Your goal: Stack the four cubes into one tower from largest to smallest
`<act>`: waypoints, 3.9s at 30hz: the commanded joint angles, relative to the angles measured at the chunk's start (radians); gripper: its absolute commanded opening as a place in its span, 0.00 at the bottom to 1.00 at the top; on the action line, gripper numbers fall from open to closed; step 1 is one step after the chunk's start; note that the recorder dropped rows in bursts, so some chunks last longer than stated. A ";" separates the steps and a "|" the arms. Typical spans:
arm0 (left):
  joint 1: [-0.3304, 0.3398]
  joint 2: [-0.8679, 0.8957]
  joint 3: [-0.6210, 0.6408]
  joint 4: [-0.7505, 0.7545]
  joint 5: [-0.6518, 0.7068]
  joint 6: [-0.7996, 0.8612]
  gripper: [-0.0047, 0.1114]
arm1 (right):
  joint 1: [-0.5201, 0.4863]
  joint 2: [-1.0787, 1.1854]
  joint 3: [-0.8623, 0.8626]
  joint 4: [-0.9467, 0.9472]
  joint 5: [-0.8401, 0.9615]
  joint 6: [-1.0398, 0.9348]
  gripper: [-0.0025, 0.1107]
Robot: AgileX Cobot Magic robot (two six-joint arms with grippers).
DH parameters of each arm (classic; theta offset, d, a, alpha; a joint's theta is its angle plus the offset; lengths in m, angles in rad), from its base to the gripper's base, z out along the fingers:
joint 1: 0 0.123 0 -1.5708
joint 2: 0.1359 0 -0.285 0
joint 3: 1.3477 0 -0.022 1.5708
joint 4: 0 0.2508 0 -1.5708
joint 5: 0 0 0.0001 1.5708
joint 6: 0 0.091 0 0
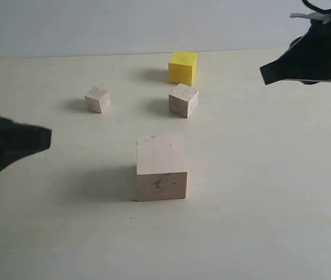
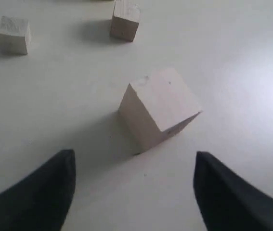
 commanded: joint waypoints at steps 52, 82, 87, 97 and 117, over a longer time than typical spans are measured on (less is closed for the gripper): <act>-0.061 1.495 -1.460 0.191 0.041 -0.025 0.85 | 0.001 -0.586 0.259 -0.139 0.081 0.189 0.02; -0.097 1.521 -1.460 0.237 -0.005 -0.076 0.85 | 0.001 -0.647 0.273 -0.144 0.075 0.201 0.02; -0.113 1.536 -1.460 0.322 -0.082 -0.115 0.85 | 0.001 -0.647 0.273 -0.144 0.075 0.201 0.02; -0.117 1.551 -1.460 0.481 -0.081 -0.310 0.76 | 0.001 -0.647 0.273 -0.144 0.075 0.201 0.02; -0.098 1.423 -1.460 0.524 0.393 -0.286 0.38 | 0.001 -0.647 0.302 -0.139 0.038 0.201 0.02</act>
